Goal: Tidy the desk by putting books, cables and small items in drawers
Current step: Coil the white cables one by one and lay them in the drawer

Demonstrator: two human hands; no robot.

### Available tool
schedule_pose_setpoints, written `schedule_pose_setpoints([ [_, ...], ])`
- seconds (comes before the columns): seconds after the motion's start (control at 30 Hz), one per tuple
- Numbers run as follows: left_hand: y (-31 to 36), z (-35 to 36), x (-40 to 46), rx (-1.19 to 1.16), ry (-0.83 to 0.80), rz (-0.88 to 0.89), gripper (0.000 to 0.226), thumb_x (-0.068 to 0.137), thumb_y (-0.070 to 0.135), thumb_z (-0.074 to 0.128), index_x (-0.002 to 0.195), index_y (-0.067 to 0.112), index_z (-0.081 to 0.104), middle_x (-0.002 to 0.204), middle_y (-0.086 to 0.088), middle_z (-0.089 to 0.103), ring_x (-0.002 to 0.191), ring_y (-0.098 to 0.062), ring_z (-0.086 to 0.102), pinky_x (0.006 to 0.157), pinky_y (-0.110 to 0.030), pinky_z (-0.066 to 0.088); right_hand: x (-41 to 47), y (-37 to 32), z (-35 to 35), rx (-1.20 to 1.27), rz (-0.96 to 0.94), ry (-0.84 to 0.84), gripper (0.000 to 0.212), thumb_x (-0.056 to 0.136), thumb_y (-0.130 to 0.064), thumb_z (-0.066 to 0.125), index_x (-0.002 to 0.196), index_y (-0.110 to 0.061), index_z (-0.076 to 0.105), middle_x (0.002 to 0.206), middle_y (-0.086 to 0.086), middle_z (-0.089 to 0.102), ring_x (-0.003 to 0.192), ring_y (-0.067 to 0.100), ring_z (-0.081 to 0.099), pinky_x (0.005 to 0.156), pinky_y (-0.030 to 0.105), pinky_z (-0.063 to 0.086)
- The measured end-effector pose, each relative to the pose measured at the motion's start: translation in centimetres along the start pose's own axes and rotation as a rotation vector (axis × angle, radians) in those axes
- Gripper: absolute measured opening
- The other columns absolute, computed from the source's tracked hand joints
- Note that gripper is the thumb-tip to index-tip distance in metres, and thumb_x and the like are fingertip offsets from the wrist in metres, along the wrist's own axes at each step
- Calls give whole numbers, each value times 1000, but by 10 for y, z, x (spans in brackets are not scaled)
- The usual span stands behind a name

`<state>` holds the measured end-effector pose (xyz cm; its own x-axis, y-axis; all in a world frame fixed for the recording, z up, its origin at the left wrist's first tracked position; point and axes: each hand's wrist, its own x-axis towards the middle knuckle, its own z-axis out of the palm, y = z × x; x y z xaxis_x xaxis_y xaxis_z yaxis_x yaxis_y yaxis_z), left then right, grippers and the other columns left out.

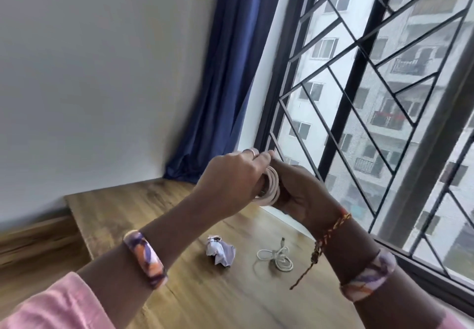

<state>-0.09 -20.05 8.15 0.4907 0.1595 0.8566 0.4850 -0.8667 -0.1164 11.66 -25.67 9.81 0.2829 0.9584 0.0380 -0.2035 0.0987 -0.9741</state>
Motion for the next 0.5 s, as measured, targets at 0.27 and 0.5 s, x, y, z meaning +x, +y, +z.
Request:
schedule_pose_setpoints([
  [0.27,-11,-1,5,60,-171,-193,26,87,36,44,88,15,59,89,-3,62,86,-26,60,61,-28,30,-7,21,-6,-227,-160,-115,28,78,-21,63,87,5,65,77,13,65,69,16,64,67,24,54],
  [0.5,-9,6,5,-212,-286,-456,28,82,42,56,78,16,63,70,2,61,73,-23,58,62,-28,39,-7,18,-9,-476,-208,-30,22,94,-10,50,96,4,66,73,7,64,60,7,60,60,22,53],
])
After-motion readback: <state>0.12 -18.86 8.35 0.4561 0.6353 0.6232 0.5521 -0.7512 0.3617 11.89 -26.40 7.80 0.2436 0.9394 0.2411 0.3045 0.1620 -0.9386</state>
